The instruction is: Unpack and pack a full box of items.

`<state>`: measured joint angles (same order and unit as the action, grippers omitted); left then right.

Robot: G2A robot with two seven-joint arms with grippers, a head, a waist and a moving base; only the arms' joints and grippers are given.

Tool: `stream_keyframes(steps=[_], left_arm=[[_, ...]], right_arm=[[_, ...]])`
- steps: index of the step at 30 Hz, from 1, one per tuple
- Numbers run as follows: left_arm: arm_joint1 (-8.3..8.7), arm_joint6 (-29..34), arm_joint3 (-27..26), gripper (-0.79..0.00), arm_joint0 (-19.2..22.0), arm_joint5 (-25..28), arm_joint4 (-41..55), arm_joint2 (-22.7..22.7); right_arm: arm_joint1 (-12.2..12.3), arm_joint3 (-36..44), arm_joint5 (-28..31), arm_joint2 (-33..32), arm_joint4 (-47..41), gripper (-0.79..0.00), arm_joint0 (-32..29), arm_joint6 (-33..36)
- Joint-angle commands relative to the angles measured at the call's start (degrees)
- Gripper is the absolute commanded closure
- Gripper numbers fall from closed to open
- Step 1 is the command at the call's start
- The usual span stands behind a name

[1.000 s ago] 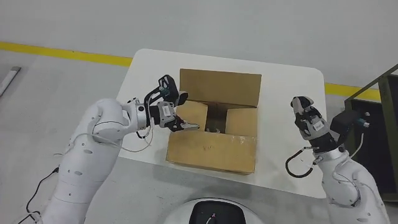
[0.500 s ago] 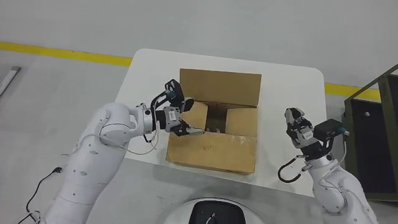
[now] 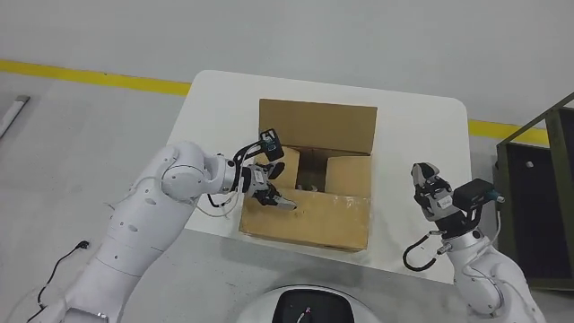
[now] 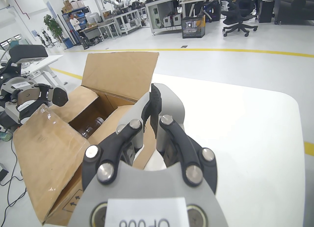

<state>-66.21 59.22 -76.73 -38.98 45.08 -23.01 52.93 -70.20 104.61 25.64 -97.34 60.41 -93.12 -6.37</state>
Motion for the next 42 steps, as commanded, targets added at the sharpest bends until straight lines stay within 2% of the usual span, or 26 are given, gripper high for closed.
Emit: stream_keyframes(steps=[1, 8, 14, 15, 16, 18, 21, 22, 23, 26, 33, 34, 35, 36, 37, 42], left_arm=[[0.19, 0.2, 1.2, -0.785, 1.6, -0.2, 0.8, -2.6], [0.79, 0.5, 4.4, -0.785, 6.2, -0.5, 4.6, -8.9], [1.76, 0.7, 5.1, -0.785, 9.5, -0.7, 9.7, -13.4], [2.03, 0.7, 5.0, -0.745, 10.0, -0.7, 10.5, -14.2], [2.31, 0.7, 4.8, -0.588, 10.5, -0.7, 11.4, -14.9], [2.93, 0.8, 4.6, -0.36, 11.5, -0.8, 13.1, -16.2], [3.85, 0.7, 4.4, -0.24, 13.0, -0.7, 14.3, -18.5], [4.13, 0.5, 4.5, -0.16, 13.5, -0.5, 14.7, -19.2], [4.4, 0.4, 4.4, -0.037, 13.9, -0.4, 15.0, -19.9], [5.15, -0.3, 4.5, 0.0, 15.0, 0.3, 14.9, -22.1], [6.45, -2.4, 5.0, 0.0, 17.3, 2.4, 15.5, -25.4], [6.6, -2.6, 5.1, 0.0, 17.6, 2.6, 15.6, -25.6], [6.74, -2.9, 5.3, 0.0, 17.8, 2.9, 15.7, -25.7], [6.86, -3.1, 5.4, 0.0, 18.0, 3.1, 15.8, -25.7], [6.98, -3.4, 5.3, 0.0, 18.2, 3.4, 15.8, -25.9], [7.58, -4.4, 5.1, 0.0, 18.5, 4.4, 15.9, -26.0]], right_arm=[[0.0, 0.0, -0.2, 0.0, -0.1, 0.0, -0.2, 0.0], [0.1, -0.5, -0.5, 0.3, 0.2, 0.0, -0.1, 0.0], [0.1, -1.4, -1.0, 0.9, -0.5, 0.0, 0.1, 0.6], [0.1, -1.5, -1.2, 1.0, -1.0, 0.0, 0.1, 0.7], [0.0, -1.6, -1.2, 1.1, -1.7, 0.0, 0.1, 0.8], [0.0, -1.7, -1.4, 1.2, -2.9, 0.0, 0.2, 1.3], [0.0, -1.7, -1.2, 1.3, -4.7, 0.0, 0.3, 1.8], [0.0, -1.6, -1.0, 1.3, -5.9, 0.0, 0.4, 1.9], [0.0, -1.6, -0.6, 1.3, -7.2, 0.0, 0.4, 2.3], [0.1, -1.2, 0.8, 0.9, -10.8, 0.0, 0.6, 4.7], [0.6, -0.1, 5.4, 0.2, -19.9, 0.0, 0.5, 13.2], [0.7, 0.1, 6.2, 0.2, -21.8, -0.018, 0.6, 14.9], [0.9, 0.2, 7.2, 0.1, -23.9, -0.212, 0.6, 17.1], [1.1, 0.3, 7.9, -0.2, -25.2, -0.471, 0.7, 19.4], [1.2, 0.4, 8.7, -0.4, -26.8, -0.779, 0.8, 21.2], [2.1, -0.3, 12.3, -0.7, -30.7, -0.785, 1.4, 31.3]])
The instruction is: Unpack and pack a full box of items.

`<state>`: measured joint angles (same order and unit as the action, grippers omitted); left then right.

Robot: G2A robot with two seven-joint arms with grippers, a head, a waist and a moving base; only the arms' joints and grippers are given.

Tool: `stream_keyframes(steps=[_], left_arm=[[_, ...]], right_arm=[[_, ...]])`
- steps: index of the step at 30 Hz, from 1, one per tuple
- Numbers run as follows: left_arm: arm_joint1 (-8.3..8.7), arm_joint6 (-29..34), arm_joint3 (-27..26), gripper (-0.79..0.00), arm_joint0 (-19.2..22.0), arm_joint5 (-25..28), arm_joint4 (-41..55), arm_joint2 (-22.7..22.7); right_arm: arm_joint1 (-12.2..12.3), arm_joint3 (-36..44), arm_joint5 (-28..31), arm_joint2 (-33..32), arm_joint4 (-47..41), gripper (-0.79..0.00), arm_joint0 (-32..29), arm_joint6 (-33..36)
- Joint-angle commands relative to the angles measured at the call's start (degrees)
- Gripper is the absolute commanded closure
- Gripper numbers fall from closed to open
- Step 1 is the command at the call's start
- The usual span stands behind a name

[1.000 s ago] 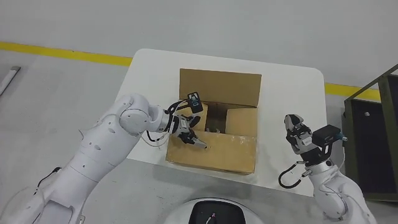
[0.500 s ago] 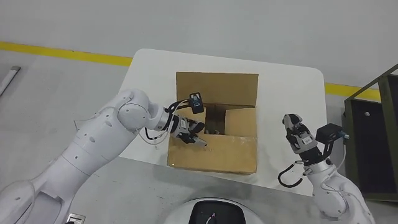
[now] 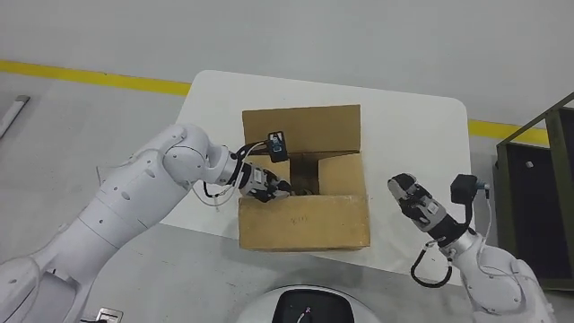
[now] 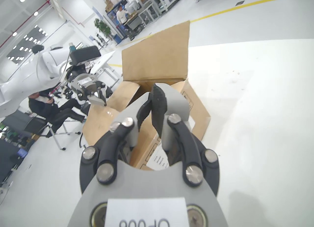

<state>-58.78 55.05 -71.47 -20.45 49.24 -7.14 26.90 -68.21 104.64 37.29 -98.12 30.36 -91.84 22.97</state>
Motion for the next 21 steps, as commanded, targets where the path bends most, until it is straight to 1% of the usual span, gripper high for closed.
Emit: stream_keyframes(steps=[1, 4, 10, 11, 12, 14, 16, 19, 21], left_arm=[[0.27, -0.4, -0.3, 0.0, 0.0, 0.3, 0.2, 0.1], [0.63, -0.6, -0.6, 0.0, -0.1, 0.6, 0.1, 0.4], [1.36, -0.9, -1.4, 0.0, -0.6, 0.9, -0.4, 1.3], [1.48, -1.0, -1.5, 0.0, -0.7, 1.0, -0.5, 1.4], [1.59, -1.0, -1.6, 0.0, -0.8, 1.0, -0.7, 1.5], [1.8, -1.0, -1.9, 0.0, -1.0, 1.0, -0.8, 1.9], [1.98, -1.0, -2.2, 0.0, -1.2, 1.0, -1.0, 2.2], [2.19, -0.9, -2.6, 0.0, -1.6, 0.9, -1.2, 2.6], [2.31, -0.8, -2.9, 0.0, -1.8, 0.8, -1.4, 3.0]], right_arm=[[0.3, -0.4, 1.5, 0.4, -1.2, -0.785, 0.2, 3.6], [0.8, -0.5, 4.4, 1.1, -2.3, -0.785, 0.6, 7.6], [1.4, -1.1, 6.7, 3.5, -2.5, -0.779, 1.6, 11.3], [1.4, -1.2, 6.9, 4.0, -2.4, -0.751, 1.8, 11.7], [1.5, -1.4, 6.9, 4.3, -2.2, -0.748, 2.0, 11.8], [1.6, -1.8, 7.0, 5.2, -1.7, -0.702, 2.4, 11.7], [1.6, -1.8, 7.3, 5.9, -1.2, -0.723, 2.8, 11.1], [1.7, -1.4, 8.0, 6.7, -0.7, -0.736, 3.0, 10.3], [1.8, -1.0, 8.3, 7.1, -0.3, -0.782, 3.0, 9.9]])
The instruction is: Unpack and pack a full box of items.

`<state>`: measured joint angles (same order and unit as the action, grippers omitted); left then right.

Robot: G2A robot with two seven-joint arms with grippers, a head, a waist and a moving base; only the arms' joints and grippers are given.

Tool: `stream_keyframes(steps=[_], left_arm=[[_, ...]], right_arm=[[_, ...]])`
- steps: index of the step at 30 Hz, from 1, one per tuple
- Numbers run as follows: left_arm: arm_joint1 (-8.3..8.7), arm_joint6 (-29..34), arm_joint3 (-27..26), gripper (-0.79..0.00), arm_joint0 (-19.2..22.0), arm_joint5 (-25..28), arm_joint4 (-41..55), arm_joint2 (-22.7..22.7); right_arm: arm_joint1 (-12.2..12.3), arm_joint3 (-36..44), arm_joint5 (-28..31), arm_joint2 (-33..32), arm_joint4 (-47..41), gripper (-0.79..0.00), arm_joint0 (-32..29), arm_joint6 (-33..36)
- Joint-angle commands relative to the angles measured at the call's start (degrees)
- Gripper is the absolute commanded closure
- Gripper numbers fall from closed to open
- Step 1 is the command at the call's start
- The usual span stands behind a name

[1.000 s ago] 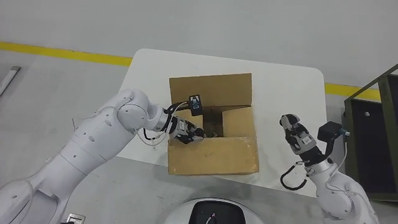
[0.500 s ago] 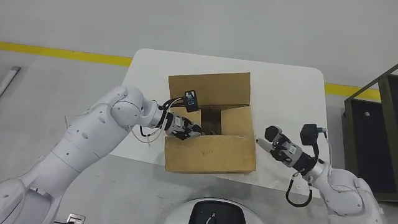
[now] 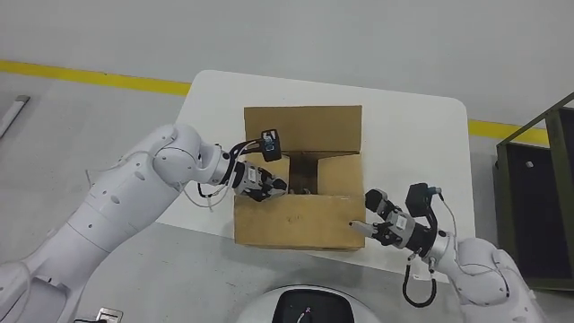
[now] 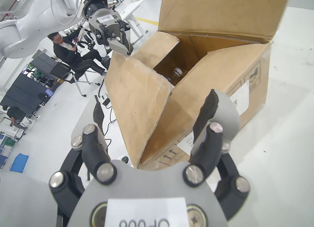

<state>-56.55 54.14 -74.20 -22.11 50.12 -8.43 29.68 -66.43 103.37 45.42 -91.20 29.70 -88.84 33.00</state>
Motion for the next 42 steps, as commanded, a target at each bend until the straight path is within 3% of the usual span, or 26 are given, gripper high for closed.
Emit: stream_keyframes(steps=[1, 4, 6, 7, 8, 10, 12, 13, 14, 16, 17, 18, 24, 38, 42], left_arm=[[0.13, 0.1, -0.4, 0.0, -0.2, -0.1, -0.3, 0.3], [0.3, 0.0, -1.0, 0.0, -0.5, -0.2, -0.7, 0.8], [0.38, 0.0, -1.4, 0.0, -0.8, -0.3, -0.9, 1.1], [0.42, -0.1, -1.6, 0.0, -0.9, -0.4, -1.0, 1.2], [0.45, 0.0, -1.8, 0.0, -1.0, -0.4, -1.0, 1.3], [0.5, -0.2, -2.1, 0.0, -1.2, -0.6, -1.1, 1.6], [0.57, -0.4, -2.4, 0.0, -1.3, -0.8, -1.2, 1.9], [0.61, -0.5, -2.5, 0.0, -1.4, -1.0, -1.2, 2.2], [0.66, -0.7, -2.5, 0.0, -1.5, -1.3, -1.3, 2.4], [0.78, -0.8, -2.4, -0.382, -1.8, -1.9, -1.4, 2.8], [0.83, -0.9, -2.2, -0.751, -1.9, -2.4, -1.5, 3.0], [0.88, -1.1, -1.9, -0.785, -1.9, -3.2, -1.6, 3.3], [1.27, -5.7, -1.4, -0.785, -2.0, -6.7, -3.4, 6.6], [3.53, -12.6, -5.6, -0.785, -5.5, -12.5, -6.9, 16.0], [4.29, -14.1, -7.4, -0.785, -7.6, -15.2, -8.5, 18.7]], right_arm=[[0.1, 0.2, 0.1, 0.4, 0.5, -0.785, 0.0, -0.5], [0.2, 0.3, 0.2, 1.5, 0.7, -0.785, 0.1, -0.6], [0.3, 0.1, 0.6, 2.6, 0.6, -0.68, 0.2, -0.4], [0.3, 0.0, 0.6, 3.0, 0.7, -0.597, 0.4, -0.2], [0.4, 0.0, 0.7, 3.6, 0.8, -0.379, 0.5, 0.0], [0.4, -0.3, 0.7, 4.4, 0.8, -0.299, 0.8, -0.1], [0.5, -0.5, 0.5, 5.0, 1.2, -0.062, 1.0, -0.2], [0.5, -0.6, 0.4, 5.2, 1.0, 0.0, 1.0, -0.5], [0.6, -0.6, 0.3, 5.4, 1.0, 0.0, 1.0, -0.7], [0.7, -0.6, 0.3, 5.6, 1.1, 0.0, 1.1, -0.8], [0.7, -0.6, 0.2, 5.8, 1.1, 0.0, 1.1, -1.1], [0.8, -0.6, 0.0, 5.9, 1.0, 0.0, 1.2, -1.3], [1.0, -0.4, 0.3, 6.1, 2.2, 0.0, 2.4, -2.9], [0.8, -0.1, 1.7, 8.1, 16.7, 0.0, 7.0, -15.7], [0.7, 0.5, -0.9, 7.3, 21.6, 0.0, 7.5, -21.4]])
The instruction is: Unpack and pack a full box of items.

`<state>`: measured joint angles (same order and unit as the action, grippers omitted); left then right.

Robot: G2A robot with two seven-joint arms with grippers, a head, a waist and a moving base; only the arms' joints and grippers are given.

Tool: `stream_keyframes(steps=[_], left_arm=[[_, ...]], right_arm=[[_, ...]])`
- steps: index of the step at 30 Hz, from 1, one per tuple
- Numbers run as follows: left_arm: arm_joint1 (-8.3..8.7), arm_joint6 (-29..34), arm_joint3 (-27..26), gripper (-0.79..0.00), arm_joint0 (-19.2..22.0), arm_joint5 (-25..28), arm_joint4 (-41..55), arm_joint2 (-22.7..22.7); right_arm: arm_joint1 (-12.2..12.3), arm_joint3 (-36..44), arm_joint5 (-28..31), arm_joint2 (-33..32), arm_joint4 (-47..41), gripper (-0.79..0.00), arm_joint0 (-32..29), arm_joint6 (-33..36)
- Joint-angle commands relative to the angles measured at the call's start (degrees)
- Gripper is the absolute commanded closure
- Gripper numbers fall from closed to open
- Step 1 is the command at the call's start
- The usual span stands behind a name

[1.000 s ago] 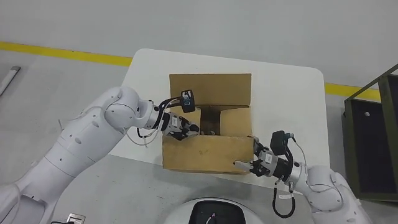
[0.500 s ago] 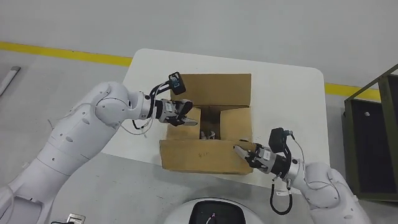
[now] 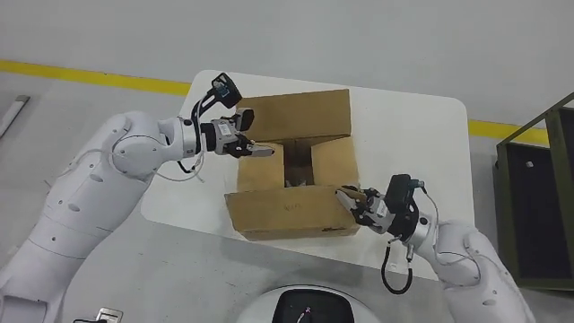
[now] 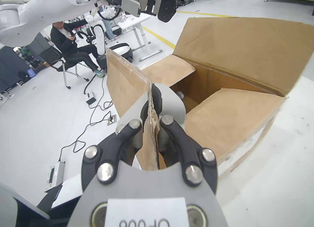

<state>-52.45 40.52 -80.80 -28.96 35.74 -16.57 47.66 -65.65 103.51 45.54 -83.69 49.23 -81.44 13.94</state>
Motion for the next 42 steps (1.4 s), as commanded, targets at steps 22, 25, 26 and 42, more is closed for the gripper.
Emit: stream_keyframes(steps=[22, 25, 26, 42], left_arm=[[1.07, 2.3, -6.2, -0.785, -7.4, -3.6, 0.2, 4.8], [0.91, 3.0, -6.2, -0.785, -7.5, -3.1, 0.5, 4.5], [0.86, 3.1, -6.1, -0.785, -7.4, -3.0, 0.6, 4.5], [0.31, 2.8, -5.5, -0.785, -7.4, -2.0, -1.2, 5.2]], right_arm=[[2.0, 6.2, 5.8, -3.2, 38.7, -0.117, -7.2, -28.0], [2.4, 5.6, 10.4, -4.1, 35.8, -0.376, -7.7, -26.9], [2.5, 5.3, 11.7, -4.8, 33.8, -0.48, -7.6, -26.5], [10.3, 6.7, 12.5, -2.4, -1.9, 0.0, -8.5, -1.3]])
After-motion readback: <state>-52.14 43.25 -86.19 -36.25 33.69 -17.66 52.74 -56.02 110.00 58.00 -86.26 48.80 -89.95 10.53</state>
